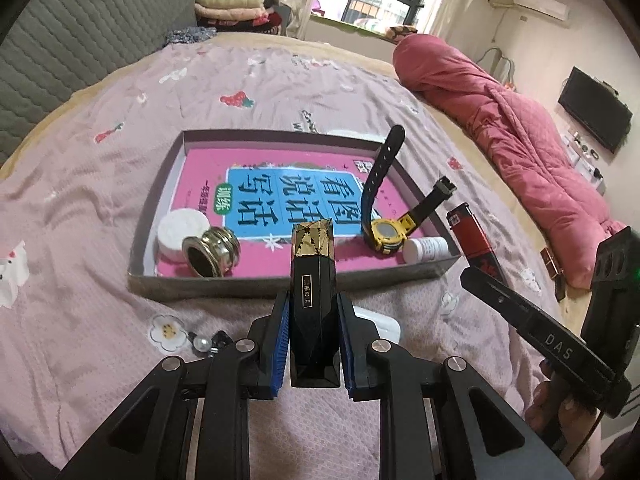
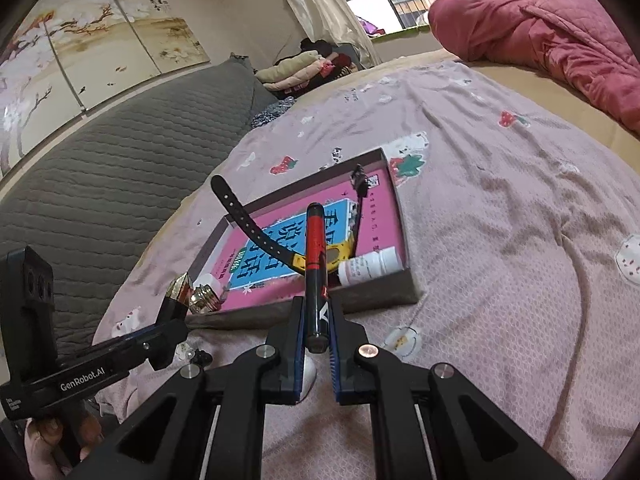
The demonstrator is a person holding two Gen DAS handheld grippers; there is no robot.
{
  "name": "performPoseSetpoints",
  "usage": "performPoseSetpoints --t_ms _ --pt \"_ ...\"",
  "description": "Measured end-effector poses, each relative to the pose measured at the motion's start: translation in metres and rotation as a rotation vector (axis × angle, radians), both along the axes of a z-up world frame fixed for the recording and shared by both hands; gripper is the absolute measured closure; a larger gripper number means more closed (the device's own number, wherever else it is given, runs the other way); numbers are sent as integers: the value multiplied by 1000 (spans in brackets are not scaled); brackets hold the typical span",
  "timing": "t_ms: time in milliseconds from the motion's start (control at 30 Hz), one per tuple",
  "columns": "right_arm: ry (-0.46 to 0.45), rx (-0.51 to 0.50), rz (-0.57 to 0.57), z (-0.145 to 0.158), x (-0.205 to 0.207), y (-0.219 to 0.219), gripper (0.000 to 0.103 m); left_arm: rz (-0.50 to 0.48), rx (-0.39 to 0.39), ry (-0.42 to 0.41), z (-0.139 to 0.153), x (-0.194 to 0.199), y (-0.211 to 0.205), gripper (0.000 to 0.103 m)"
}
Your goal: Organize rigid objects
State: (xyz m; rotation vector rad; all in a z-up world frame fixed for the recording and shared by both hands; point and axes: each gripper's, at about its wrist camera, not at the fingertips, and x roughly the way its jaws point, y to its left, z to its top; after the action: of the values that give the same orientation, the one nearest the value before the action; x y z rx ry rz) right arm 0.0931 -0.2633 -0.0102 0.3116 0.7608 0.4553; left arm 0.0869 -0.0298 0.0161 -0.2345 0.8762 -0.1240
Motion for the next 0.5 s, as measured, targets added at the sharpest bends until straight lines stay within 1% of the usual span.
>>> performPoseSetpoints --t_ms 200,500 --pt "-27 -25 32 5 -2 11 93 2 1 -17 7 -1 1 81" --pt "-47 -18 69 8 -2 25 93 0 10 -28 10 -2 2 81"
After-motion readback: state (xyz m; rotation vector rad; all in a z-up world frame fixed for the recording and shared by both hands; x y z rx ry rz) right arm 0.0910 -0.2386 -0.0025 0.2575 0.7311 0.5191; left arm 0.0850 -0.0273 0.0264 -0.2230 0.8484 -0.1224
